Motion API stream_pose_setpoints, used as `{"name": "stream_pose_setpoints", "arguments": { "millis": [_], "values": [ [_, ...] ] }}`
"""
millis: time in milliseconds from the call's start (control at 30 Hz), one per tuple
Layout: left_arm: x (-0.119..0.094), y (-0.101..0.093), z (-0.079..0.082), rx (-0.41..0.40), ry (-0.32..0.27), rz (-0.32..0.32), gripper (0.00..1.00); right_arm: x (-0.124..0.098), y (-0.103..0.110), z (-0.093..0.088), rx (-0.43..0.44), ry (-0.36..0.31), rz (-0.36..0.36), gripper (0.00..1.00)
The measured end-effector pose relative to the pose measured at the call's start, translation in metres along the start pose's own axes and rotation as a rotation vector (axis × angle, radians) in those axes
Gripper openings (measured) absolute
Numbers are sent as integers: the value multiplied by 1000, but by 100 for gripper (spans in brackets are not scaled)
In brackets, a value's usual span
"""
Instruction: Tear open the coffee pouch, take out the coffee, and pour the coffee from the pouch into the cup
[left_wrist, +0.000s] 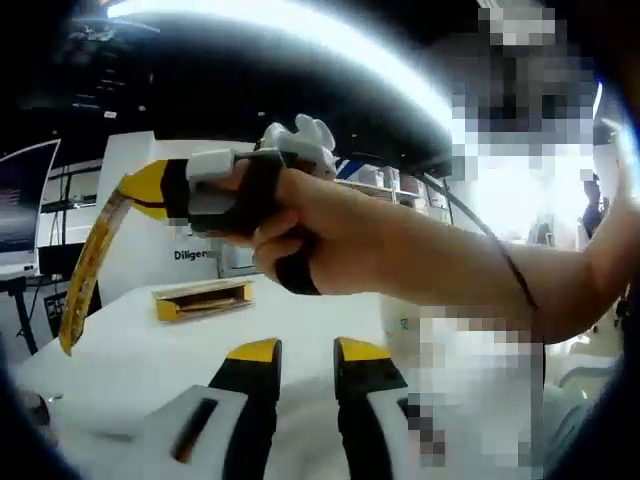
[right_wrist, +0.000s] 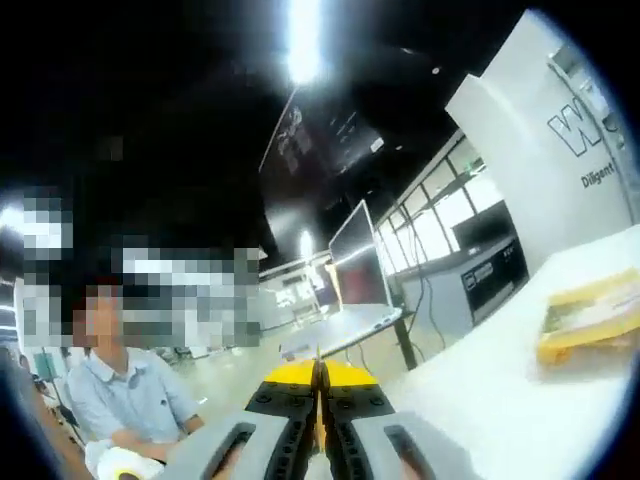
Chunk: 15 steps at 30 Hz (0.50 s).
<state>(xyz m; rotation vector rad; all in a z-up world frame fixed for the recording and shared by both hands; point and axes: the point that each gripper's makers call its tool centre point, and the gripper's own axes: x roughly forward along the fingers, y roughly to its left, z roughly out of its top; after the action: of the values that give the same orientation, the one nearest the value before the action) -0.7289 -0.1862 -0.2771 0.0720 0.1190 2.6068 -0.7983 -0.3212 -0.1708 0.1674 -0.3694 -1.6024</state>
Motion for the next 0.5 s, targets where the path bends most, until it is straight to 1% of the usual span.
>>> {"name": "stream_pose_setpoints", "arguments": {
  "millis": [67, 167, 233, 300, 333, 367, 433, 500],
  "values": [
    [-1, -2, 1, 0, -5, -4, 23, 6, -1, -4, -1, 14, 3, 2],
    [-2, 4, 2, -17, -12, 12, 23, 15, -7, -10, 11, 40, 20, 2],
    [-2, 7, 3, -29, -20, 28, 23, 18, -5, -16, 24, 56, 36, 2],
    [-3, 9, 2, -29, -18, 42, 22, 24, -1, -22, 50, 82, 73, 2],
    [-3, 11, 1, -19, -15, 54, 22, 23, 4, -27, 50, 91, 78, 2],
    [-3, 12, 2, -15, -14, 60, 23, 25, 5, -30, 49, 98, 79, 2],
    [-3, 13, 2, -14, -15, 64, 23, 30, 0, -29, 62, 115, 90, 2],
    [-3, 15, 1, -24, -16, 71, 23, 34, -8, -27, 77, 111, 94, 2]
  ]
}}
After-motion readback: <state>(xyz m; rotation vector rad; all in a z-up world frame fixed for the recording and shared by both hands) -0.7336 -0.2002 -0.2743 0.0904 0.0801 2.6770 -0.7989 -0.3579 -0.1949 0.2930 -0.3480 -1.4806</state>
